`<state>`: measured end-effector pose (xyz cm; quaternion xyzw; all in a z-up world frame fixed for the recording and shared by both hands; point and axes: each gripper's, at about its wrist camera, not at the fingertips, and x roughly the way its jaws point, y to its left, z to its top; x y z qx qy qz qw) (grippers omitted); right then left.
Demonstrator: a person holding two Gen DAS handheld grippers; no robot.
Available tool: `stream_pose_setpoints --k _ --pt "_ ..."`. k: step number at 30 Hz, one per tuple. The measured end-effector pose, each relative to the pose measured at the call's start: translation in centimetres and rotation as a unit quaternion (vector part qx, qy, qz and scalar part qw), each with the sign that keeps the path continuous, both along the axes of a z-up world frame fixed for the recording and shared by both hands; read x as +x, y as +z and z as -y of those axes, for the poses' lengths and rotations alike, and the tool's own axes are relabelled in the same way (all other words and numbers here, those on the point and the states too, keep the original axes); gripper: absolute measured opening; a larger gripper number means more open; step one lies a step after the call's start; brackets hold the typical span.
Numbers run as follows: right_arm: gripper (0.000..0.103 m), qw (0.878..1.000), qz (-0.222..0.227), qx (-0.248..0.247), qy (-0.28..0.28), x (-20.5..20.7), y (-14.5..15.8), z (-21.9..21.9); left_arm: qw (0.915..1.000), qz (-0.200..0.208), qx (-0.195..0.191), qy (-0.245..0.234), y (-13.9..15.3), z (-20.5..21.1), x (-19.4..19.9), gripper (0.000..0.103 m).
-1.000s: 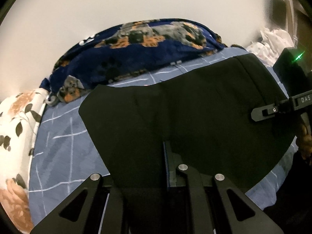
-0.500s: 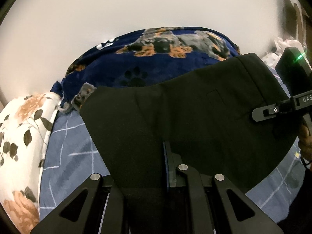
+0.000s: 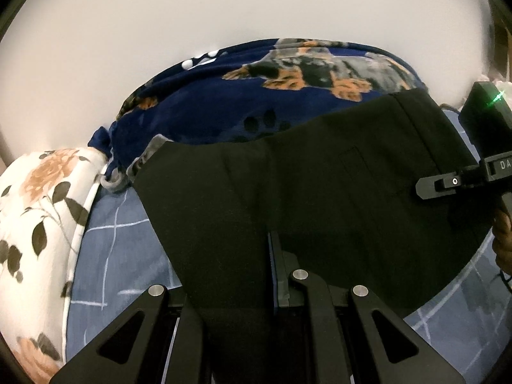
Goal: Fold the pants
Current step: 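Slide the folded pants toward the dog-print blanket with both tools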
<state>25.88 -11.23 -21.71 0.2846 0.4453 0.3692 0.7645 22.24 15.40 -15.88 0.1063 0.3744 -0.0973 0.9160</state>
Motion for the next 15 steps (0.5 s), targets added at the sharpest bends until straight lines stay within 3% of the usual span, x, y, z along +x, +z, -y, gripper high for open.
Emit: stream_pose_setpoints --k 15 --pt "0.026 0.999 -0.015 -0.016 -0.024 2.5 -2.7 0.5 0.9996 -0.019 -0.012 0.019 -4.2 -2.1 4.3 0.012"
